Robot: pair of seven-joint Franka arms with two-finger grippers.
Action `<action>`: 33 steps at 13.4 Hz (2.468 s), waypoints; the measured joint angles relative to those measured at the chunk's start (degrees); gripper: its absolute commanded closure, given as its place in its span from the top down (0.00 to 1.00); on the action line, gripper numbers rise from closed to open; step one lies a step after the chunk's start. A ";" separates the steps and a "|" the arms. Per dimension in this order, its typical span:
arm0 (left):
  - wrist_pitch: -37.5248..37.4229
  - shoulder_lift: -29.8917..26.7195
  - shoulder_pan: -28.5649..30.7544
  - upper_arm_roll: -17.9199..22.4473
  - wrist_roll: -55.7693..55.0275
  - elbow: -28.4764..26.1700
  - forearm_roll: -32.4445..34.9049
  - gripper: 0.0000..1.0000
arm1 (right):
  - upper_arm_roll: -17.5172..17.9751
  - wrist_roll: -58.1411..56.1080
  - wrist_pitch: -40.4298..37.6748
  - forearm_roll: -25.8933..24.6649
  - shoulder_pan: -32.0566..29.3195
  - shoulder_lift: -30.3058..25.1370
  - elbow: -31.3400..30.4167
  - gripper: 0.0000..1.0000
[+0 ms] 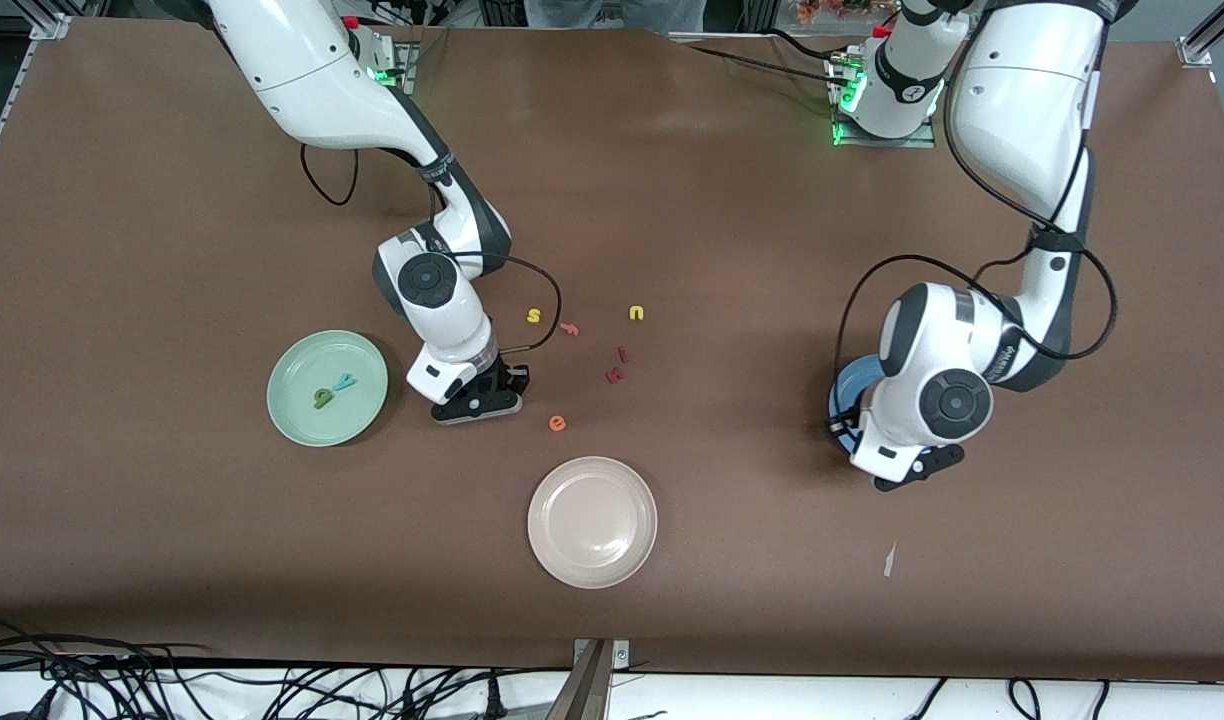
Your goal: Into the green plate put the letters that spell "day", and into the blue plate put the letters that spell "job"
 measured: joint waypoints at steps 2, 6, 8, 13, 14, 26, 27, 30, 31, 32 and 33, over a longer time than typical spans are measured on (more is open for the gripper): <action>-1.62 0.23 1.54 -0.04 7.65 -0.75 1.96 1.00 | -2.01 -4.58 -3.52 -0.02 -0.53 -2.04 -0.07 0.22; -2.46 0.04 3.70 -0.04 13.68 -0.54 2.29 1.00 | -3.08 -18.54 -11.69 -0.01 -8.22 -12.69 -5.78 0.22; -4.04 -0.10 4.99 -0.02 13.95 -0.33 2.32 1.00 | -3.12 -23.20 -13.05 -0.01 -12.59 -19.01 -12.59 0.37; -8.41 -3.33 9.21 -0.02 14.27 0.33 2.34 1.00 | -2.98 -23.95 -14.24 0.01 -14.91 -27.53 -24.40 1.00; -9.50 -4.73 10.67 -0.35 14.73 0.43 2.33 1.00 | -2.96 -23.94 -14.47 0.01 -14.91 -27.80 -24.65 1.00; -13.25 -38.57 19.26 -6.27 19.32 -6.95 -4.76 1.00 | -4.47 -20.34 -41.89 2.73 -15.39 -32.19 -2.20 1.00; -13.82 -39.95 19.00 -6.60 19.32 -7.60 -4.76 1.00 | -5.29 -20.34 -44.53 3.94 -15.42 -32.47 0.21 1.00; -15.63 -42.41 18.41 -6.68 19.35 -7.95 -4.76 1.00 | -8.02 -20.35 -52.16 6.30 -15.54 -33.18 6.75 1.00; -15.88 -43.10 18.41 -6.91 19.35 -7.96 -4.76 1.00 | -8.81 -20.37 -54.76 7.34 -15.59 -33.28 8.84 1.00; -16.35 -43.66 18.40 -7.24 19.35 -7.96 -4.76 1.00 | -9.47 -20.40 -56.98 8.10 -15.65 -33.31 10.68 1.00; -16.83 -43.99 18.40 -7.54 19.35 -7.96 -4.76 1.00 | -9.82 -20.40 -58.54 8.43 -15.98 -33.31 12.12 1.00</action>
